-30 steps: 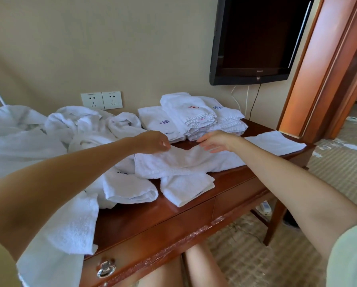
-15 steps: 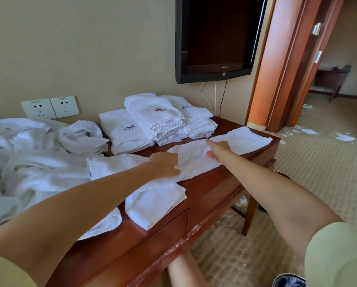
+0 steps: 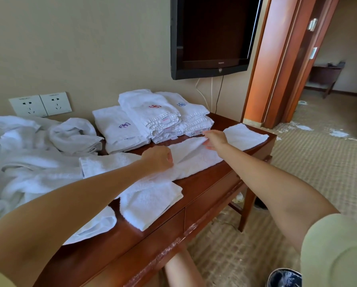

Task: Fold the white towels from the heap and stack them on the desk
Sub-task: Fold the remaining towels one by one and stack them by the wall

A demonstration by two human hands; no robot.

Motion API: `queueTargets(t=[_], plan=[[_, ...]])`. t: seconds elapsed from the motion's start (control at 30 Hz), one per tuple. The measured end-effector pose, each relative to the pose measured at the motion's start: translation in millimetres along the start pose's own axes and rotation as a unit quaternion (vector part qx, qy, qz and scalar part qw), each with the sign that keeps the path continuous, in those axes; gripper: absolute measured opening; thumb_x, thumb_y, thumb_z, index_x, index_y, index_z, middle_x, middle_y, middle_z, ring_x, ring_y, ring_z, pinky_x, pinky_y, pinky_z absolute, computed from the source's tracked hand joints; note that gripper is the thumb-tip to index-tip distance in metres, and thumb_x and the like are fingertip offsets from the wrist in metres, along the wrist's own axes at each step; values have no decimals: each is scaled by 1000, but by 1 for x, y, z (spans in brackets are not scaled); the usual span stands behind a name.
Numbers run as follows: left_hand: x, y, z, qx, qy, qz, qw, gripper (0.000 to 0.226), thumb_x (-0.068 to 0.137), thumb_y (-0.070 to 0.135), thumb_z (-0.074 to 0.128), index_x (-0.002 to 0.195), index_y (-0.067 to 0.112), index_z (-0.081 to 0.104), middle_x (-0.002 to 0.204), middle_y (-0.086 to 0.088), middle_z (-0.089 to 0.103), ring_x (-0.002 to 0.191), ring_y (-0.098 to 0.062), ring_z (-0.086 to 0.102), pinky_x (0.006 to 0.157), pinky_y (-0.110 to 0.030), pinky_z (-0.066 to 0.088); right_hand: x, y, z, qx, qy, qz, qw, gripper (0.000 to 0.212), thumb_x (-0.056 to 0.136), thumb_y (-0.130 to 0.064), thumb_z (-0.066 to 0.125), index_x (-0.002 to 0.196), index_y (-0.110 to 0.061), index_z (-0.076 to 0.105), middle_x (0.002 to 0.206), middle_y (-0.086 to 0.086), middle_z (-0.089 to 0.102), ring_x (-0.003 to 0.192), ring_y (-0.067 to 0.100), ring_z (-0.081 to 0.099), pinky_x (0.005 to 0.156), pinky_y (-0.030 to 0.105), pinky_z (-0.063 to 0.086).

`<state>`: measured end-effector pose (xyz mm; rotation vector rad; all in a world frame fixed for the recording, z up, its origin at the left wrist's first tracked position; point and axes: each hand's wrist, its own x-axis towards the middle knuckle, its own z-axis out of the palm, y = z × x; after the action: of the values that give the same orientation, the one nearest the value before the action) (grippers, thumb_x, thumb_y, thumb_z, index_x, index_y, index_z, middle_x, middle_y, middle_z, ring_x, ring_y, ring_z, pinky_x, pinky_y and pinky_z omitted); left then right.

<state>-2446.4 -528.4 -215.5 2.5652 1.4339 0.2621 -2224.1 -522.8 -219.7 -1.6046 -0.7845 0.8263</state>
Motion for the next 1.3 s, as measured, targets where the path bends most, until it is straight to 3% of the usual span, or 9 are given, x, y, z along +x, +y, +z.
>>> queueTargets(t=[0.2,0.4,0.47,0.6,0.7,0.77,0.9,1.03,1.3], plan=[[-12,6,-24,-34,44,54,997,2,89,21,60,87,21,59,81,14,55,86,-10,52,72,-25,40,-24,-7,-33,-10,1,-30,999,18,88,-15,66,104,-8,69,79,3,62,68,11,62,61,21,46],[-25,13,-14,60,-222,78,970,31,93,38,58,97,8,62,93,-4,61,83,-18,59,75,-25,45,-38,27,-47,-317,-72,44,945,29,88,-17,66,115,-7,63,88,6,62,74,18,58,57,22,49],[-23,7,-15,46,-204,60,976,39,96,47,48,85,10,52,75,-4,52,62,-15,51,62,-21,40,-36,22,-46,-395,-6,-42,918,27,86,-25,68,111,-14,67,110,5,65,99,23,61,84,30,51],[-31,-18,-43,86,-99,13,991,35,96,35,48,71,11,51,67,-2,48,64,-17,47,60,-26,35,-46,-5,-17,-342,-12,-162,926,25,89,-25,64,113,-19,67,122,1,63,111,20,59,88,27,44],[-48,-55,-66,128,-37,-76,988,33,91,34,55,116,12,58,115,-9,59,105,-26,57,85,-34,45,-68,-27,31,-305,-123,-217,919,25,89,-23,66,113,-16,68,114,0,65,109,16,59,86,26,45],[-63,-83,-78,122,-37,-135,983,42,91,37,55,122,8,54,109,-8,57,103,-26,55,83,-33,44,-93,-38,68,-272,-232,-219,908,29,90,-22,65,118,-14,66,116,0,64,108,14,58,82,23,45],[-93,-123,-89,44,-47,-183,981,30,95,36,53,85,7,54,78,-1,48,78,-18,47,59,-24,31,-156,-52,128,-390,-443,-196,784,76,87,-45,67,150,-19,32,152,-2,35,136,16,37,109,30,36],[-104,-138,-87,9,-1,-219,976,33,89,32,60,67,8,51,70,-4,48,65,-18,46,58,-25,32,-194,-32,161,-591,-438,-249,630,123,73,-60,73,154,-18,-10,162,1,-10,149,22,-7,120,43,10],[-92,-119,-80,-35,38,-194,980,24,90,23,52,71,9,50,66,-1,46,65,-16,46,57,-25,33,-182,-4,150,-562,-420,-342,624,132,72,-53,77,150,-19,-23,158,1,-26,145,20,-25,117,52,-8]])
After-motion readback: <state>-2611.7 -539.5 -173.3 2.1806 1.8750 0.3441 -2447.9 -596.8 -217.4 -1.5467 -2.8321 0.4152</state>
